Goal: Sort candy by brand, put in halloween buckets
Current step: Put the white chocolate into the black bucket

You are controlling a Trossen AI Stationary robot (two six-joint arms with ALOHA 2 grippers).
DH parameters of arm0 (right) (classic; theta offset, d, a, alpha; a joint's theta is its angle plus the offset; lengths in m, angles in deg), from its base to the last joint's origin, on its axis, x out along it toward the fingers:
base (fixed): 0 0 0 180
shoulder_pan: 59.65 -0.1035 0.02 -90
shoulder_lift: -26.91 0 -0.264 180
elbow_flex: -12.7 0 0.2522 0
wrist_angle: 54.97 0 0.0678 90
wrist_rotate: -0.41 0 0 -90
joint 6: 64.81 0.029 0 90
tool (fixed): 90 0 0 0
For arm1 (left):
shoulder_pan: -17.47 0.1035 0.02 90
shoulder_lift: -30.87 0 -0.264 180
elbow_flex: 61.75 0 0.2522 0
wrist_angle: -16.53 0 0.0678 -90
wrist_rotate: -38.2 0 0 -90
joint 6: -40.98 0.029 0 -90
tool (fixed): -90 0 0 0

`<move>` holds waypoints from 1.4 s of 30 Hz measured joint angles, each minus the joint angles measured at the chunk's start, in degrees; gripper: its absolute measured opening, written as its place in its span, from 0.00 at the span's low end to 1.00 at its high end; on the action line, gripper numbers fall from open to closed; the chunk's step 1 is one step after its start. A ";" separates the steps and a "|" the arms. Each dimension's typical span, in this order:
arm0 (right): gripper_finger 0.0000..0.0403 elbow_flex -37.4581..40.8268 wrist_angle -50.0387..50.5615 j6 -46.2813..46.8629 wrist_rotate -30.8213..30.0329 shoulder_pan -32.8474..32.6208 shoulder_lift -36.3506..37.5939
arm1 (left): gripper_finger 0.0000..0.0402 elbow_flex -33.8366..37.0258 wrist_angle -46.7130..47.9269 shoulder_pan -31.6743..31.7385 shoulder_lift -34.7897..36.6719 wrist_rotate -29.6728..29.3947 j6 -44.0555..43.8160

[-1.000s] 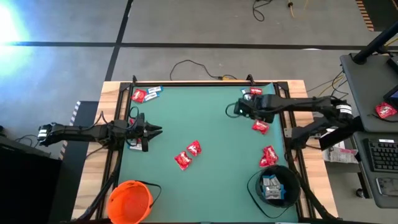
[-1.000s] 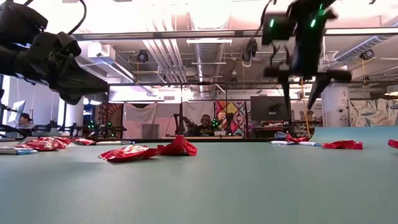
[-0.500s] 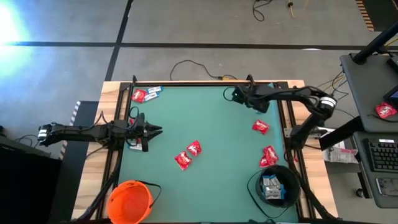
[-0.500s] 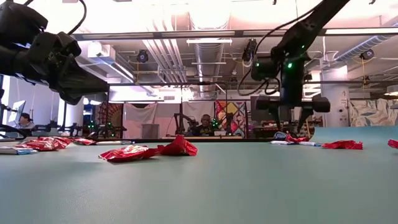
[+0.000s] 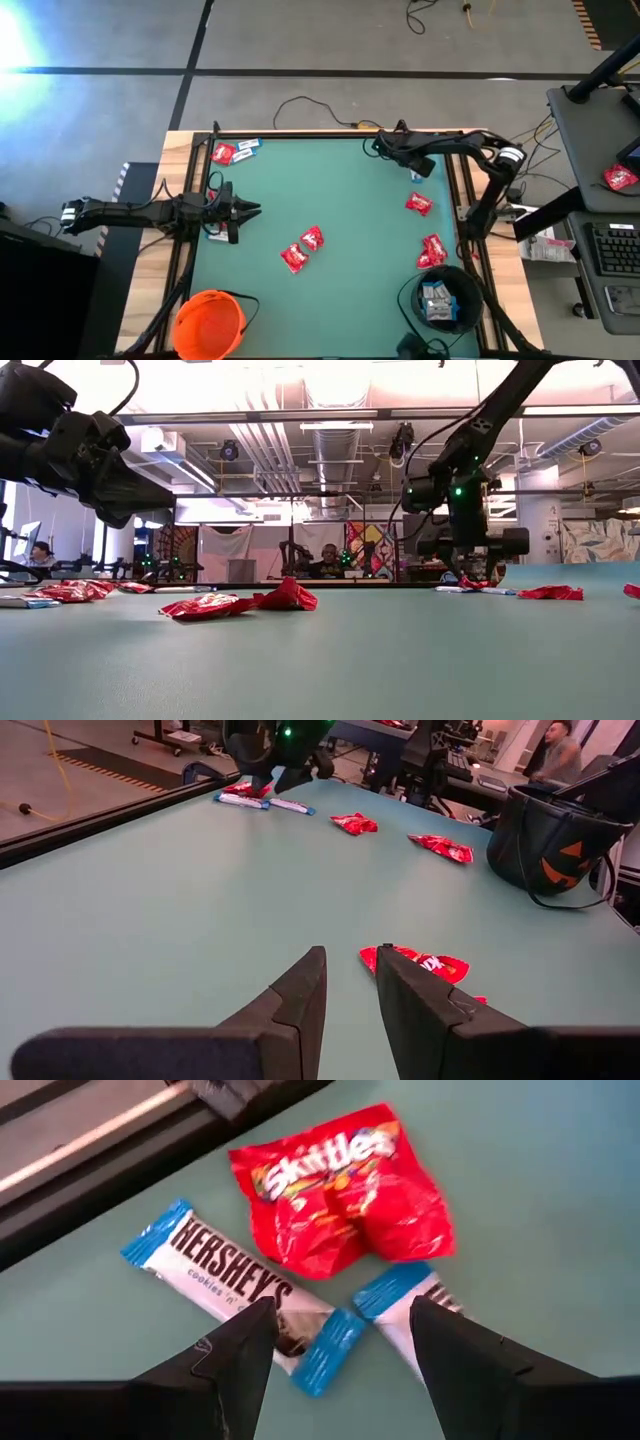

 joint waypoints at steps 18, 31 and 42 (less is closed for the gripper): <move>0.54 -0.05 -1.46 -0.11 9.45 -2.31 -2.11 | 0.19 0.02 0.00 0.00 -0.04 0.00 0.01; 0.54 -3.62 -2.97 4.87 15.40 -22.56 -2.56 | 0.19 0.02 0.00 0.01 -0.04 -0.02 0.01; 0.54 -10.72 -3.50 -31.45 18.08 -28.81 -2.16 | 0.19 0.02 0.00 0.02 -0.04 0.00 0.02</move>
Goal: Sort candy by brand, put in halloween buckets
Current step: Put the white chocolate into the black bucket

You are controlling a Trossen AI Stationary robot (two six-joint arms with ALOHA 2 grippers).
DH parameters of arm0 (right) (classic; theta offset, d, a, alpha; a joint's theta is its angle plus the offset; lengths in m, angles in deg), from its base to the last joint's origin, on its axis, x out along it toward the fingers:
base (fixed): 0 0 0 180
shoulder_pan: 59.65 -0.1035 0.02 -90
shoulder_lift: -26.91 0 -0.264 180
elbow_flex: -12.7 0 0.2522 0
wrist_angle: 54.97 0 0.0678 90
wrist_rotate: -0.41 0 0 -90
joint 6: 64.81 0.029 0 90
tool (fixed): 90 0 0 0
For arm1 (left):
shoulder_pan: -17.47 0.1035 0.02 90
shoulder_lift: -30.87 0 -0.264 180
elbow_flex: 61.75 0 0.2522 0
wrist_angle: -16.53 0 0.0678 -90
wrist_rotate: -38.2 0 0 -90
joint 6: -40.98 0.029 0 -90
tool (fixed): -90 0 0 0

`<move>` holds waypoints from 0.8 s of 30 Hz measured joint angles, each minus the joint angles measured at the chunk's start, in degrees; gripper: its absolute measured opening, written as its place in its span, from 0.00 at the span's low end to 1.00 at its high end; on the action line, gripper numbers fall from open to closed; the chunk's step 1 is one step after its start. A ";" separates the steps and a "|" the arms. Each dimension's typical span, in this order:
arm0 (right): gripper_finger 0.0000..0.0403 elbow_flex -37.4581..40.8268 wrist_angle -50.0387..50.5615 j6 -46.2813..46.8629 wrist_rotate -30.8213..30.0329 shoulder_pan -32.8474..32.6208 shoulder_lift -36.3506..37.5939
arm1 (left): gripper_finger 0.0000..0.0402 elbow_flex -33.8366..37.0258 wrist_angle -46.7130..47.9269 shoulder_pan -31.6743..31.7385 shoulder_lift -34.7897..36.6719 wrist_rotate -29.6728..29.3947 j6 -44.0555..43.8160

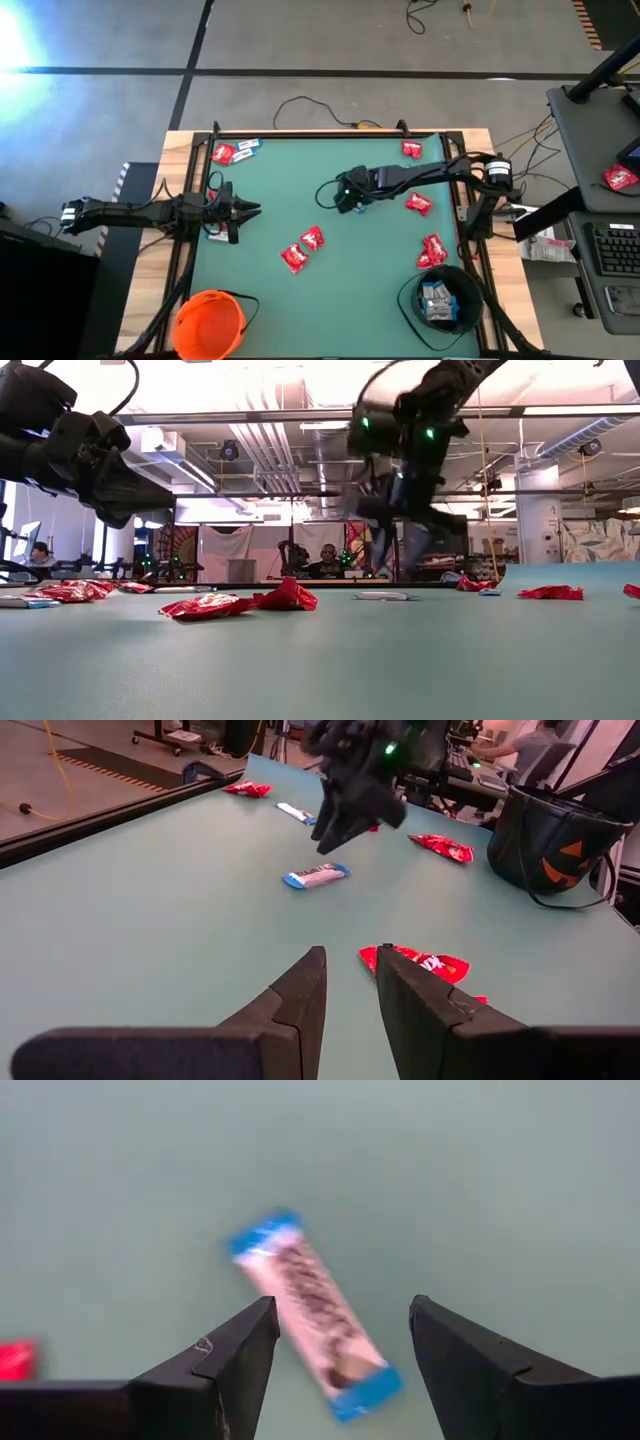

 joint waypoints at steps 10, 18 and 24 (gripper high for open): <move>0.54 7.56 -20.76 -21.06 -7.63 -7.31 5.84 | 0.19 -0.01 0.01 0.00 -0.04 -0.02 -0.02; 0.54 22.48 -43.36 -24.51 -8.13 -7.16 8.69 | 0.19 -0.02 -0.52 0.00 -0.39 -0.02 0.00; 0.54 29.74 -54.74 -30.26 -9.38 -5.89 6.78 | 0.19 0.00 -0.41 0.00 -0.59 0.00 -0.01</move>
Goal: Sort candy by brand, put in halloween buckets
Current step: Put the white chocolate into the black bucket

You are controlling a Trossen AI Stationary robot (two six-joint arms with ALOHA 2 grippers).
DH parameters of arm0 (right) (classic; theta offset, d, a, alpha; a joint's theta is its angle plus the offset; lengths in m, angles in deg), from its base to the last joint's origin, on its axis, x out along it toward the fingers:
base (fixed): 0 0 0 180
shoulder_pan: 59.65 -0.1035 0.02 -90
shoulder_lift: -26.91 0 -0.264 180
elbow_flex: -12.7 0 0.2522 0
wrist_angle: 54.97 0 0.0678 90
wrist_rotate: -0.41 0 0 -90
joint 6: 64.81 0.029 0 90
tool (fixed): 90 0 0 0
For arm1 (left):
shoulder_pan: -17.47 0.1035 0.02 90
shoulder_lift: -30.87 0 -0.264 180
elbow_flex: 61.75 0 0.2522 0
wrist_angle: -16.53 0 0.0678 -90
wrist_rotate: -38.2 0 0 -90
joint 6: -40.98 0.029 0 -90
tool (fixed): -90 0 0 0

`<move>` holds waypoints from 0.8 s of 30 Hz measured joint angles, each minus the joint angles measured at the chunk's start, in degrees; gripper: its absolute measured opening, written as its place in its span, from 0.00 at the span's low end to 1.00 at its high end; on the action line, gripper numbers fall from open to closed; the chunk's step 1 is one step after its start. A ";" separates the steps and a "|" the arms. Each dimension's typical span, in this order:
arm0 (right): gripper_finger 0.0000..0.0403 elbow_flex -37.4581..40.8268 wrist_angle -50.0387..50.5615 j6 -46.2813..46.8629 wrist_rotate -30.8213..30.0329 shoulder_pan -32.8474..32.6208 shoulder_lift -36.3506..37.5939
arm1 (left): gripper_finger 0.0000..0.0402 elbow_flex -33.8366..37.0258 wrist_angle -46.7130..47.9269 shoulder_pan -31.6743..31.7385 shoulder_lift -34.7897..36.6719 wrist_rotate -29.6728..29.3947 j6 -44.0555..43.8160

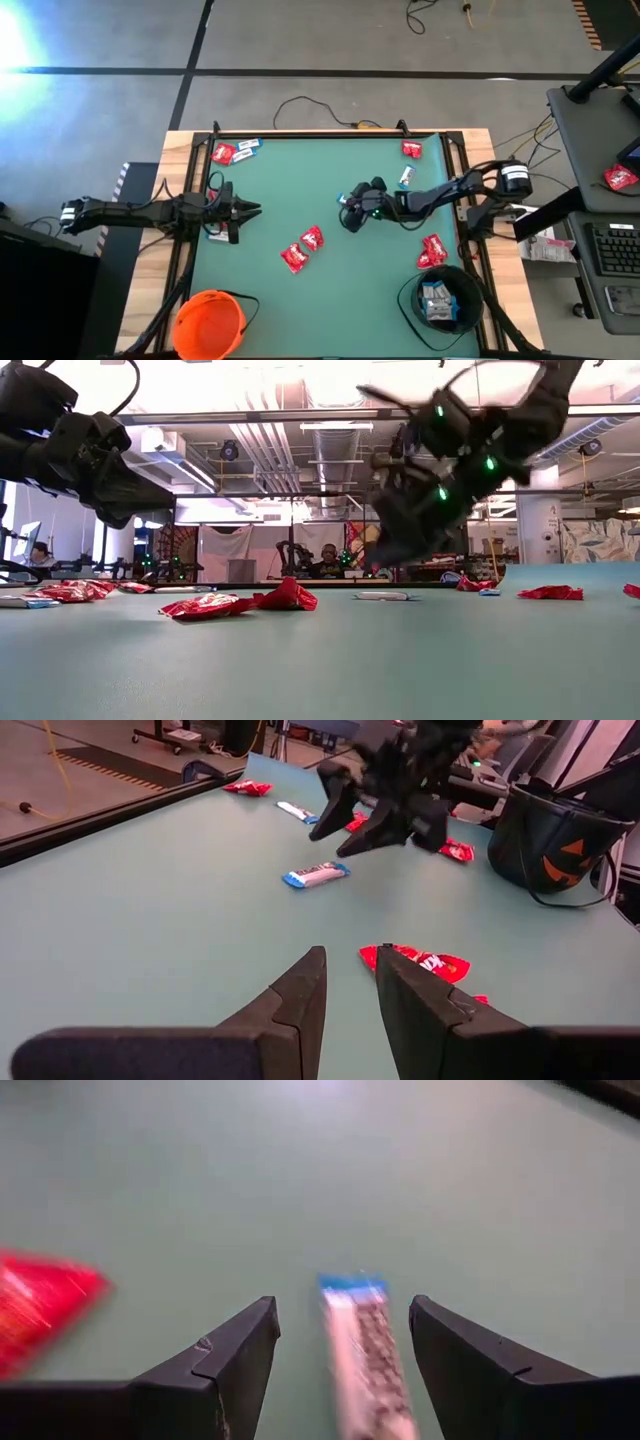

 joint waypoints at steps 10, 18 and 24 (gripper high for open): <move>0.54 7.66 -22.99 -4.81 3.53 3.98 -9.92 | 0.19 0.00 -0.50 0.00 -0.26 0.00 0.00; 0.50 7.71 -34.24 -8.08 2.80 4.06 -20.24 | 0.19 -0.01 -0.45 0.00 -0.33 -0.01 0.01; 0.36 7.68 -35.27 -8.43 5.90 4.43 -25.21 | 0.19 0.00 -0.46 0.00 -0.35 -0.02 -0.01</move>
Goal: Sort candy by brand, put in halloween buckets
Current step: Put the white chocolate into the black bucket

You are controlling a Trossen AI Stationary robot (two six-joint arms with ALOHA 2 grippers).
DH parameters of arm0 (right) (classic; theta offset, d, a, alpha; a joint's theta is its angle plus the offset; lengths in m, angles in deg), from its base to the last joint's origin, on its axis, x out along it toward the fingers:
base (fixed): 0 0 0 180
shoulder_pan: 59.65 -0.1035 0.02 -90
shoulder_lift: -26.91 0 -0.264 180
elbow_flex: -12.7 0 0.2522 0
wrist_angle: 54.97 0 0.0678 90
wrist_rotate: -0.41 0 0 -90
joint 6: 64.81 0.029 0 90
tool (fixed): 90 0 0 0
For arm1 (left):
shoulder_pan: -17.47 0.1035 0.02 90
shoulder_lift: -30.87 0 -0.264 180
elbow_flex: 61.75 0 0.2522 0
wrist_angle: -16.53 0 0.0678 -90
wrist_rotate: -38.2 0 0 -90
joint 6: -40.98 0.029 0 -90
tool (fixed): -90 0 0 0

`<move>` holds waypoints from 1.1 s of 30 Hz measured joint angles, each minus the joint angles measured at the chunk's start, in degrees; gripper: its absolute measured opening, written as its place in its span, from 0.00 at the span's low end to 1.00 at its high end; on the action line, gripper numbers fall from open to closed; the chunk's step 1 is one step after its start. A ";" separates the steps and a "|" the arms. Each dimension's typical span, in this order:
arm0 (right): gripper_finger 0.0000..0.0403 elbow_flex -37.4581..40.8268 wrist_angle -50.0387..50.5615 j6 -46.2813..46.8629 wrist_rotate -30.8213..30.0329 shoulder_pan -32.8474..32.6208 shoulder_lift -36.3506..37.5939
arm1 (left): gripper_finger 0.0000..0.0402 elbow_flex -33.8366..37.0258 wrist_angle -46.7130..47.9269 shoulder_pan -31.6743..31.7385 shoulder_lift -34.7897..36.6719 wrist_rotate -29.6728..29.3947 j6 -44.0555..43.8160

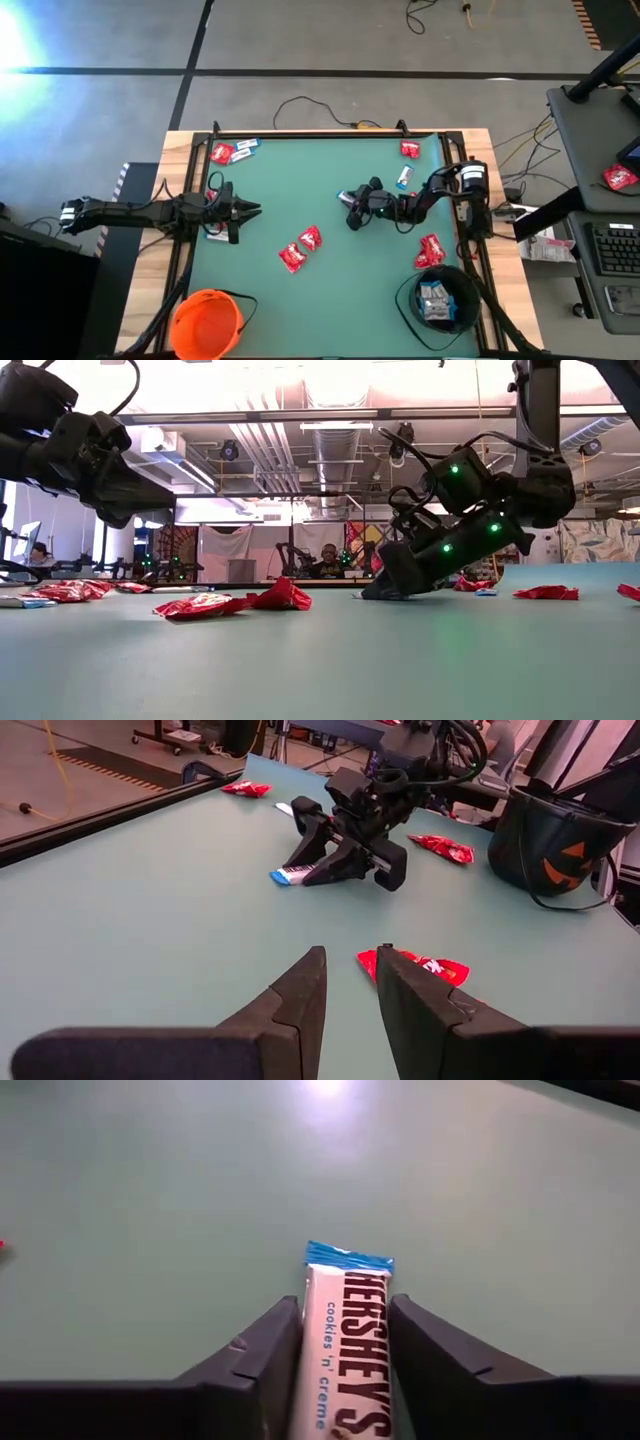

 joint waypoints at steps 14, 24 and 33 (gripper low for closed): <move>0.27 -0.55 4.97 -4.24 -0.17 0.33 8.27 | 0.19 -0.01 0.00 -0.01 -0.05 0.01 0.01; 0.26 -15.13 56.49 -6.16 0.12 -0.44 34.14 | 0.19 0.00 0.00 -0.02 -0.15 0.02 0.00; 0.26 -39.25 98.33 7.04 9.93 -9.68 43.92 | 0.19 0.00 0.00 -0.01 -0.15 0.01 0.01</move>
